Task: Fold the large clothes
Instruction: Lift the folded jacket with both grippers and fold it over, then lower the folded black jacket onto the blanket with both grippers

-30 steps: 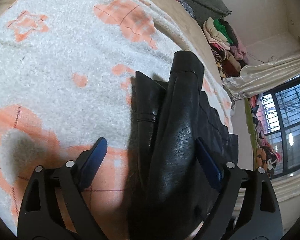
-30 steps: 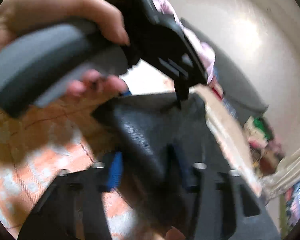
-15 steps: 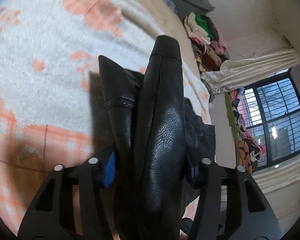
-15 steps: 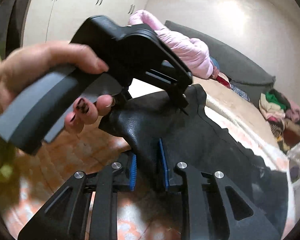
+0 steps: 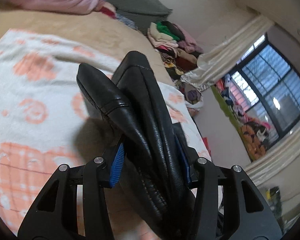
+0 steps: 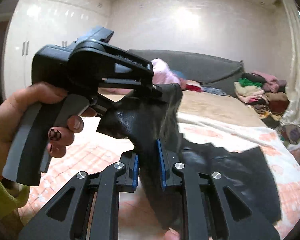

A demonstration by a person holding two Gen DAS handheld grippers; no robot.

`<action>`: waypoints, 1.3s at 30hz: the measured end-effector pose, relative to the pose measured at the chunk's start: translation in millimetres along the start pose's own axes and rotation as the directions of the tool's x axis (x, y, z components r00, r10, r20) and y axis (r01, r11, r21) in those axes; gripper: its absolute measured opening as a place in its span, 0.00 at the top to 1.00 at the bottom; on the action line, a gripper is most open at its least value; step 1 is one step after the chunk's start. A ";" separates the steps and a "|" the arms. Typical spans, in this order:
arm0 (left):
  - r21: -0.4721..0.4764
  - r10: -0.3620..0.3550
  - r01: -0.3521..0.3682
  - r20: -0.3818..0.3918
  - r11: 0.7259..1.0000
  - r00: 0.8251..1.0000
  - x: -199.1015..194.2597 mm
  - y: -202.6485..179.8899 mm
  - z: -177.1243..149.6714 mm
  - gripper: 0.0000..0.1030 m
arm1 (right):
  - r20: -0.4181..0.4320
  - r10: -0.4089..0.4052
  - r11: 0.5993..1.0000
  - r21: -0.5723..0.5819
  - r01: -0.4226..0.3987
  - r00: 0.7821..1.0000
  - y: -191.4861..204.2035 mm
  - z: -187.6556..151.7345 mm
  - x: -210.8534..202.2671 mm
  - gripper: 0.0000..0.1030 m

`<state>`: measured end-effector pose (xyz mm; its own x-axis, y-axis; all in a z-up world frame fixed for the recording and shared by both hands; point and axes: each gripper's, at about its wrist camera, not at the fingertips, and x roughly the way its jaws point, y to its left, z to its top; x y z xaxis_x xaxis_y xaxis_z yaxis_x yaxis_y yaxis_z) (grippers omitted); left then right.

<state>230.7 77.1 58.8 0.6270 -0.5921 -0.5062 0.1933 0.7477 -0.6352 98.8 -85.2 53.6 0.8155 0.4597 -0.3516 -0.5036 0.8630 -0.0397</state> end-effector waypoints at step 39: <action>0.258 0.300 -0.249 -0.179 0.933 0.937 118.0 -26.5 -77.9 0.40 | -0.203 0.195 0.582 0.812 0.053 0.960 -222.5 -104.6 -41.7 0.12</action>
<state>240.8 -36.0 -29.5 0.5104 -0.3847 -0.7691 0.2192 0.9230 -0.3162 147.0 -318.4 -20.8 0.6267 0.5669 -0.5347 -0.0181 0.6966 0.7172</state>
